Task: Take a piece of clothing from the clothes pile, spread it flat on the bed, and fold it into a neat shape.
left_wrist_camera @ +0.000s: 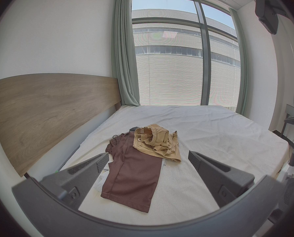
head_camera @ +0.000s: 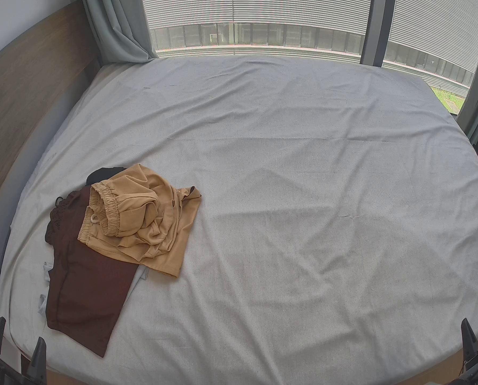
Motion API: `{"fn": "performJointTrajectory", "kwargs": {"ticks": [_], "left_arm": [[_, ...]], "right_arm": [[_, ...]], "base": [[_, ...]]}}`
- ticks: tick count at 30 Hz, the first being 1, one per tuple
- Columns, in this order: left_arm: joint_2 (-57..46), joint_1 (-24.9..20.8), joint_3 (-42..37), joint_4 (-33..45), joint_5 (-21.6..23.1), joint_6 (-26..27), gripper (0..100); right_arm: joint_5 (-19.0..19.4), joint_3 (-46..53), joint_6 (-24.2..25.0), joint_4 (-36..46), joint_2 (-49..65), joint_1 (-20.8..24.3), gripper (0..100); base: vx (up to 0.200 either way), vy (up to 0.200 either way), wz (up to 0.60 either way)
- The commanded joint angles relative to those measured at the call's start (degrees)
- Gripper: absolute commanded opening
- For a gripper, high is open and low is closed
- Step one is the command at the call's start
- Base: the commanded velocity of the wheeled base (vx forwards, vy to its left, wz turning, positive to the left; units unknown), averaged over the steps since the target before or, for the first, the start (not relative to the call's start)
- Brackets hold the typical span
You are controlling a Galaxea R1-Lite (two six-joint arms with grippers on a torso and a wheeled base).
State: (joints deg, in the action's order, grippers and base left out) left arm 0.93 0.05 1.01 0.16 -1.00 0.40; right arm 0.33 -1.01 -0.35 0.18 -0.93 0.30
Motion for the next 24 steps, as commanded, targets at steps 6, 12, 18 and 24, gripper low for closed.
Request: {"fn": "performJointTrajectory", "kwargs": {"ticks": [6, 12, 18, 24], "left_arm": [[-0.84, 0.04, -0.92, 0.02, 0.03, -0.14, 100], [-0.84, 0.04, -1.01, 0.02, -0.06, -0.93, 100], [-0.84, 0.04, -1.01, -0.07, 0.12, -0.93, 100], [-0.93, 0.04, -1.01, -0.16, 0.21, -0.84, 100]], "right_arm": [[0.29, 0.92, -0.26, -0.01, 0.93, -0.04, 100], [0.11, 0.92, 0.0, -0.01, 0.93, -0.04, 100], [0.11, 1.01, 0.18, -0.01, 0.93, -0.04, 100], [0.02, 0.92, 0.27, -0.01, 0.93, -0.04, 100]], "base": [[0.0, 0.0, 0.0], [0.0, 0.0, 0.0], [0.0, 0.0, 0.0], [0.0, 0.0, 0.0]]}}
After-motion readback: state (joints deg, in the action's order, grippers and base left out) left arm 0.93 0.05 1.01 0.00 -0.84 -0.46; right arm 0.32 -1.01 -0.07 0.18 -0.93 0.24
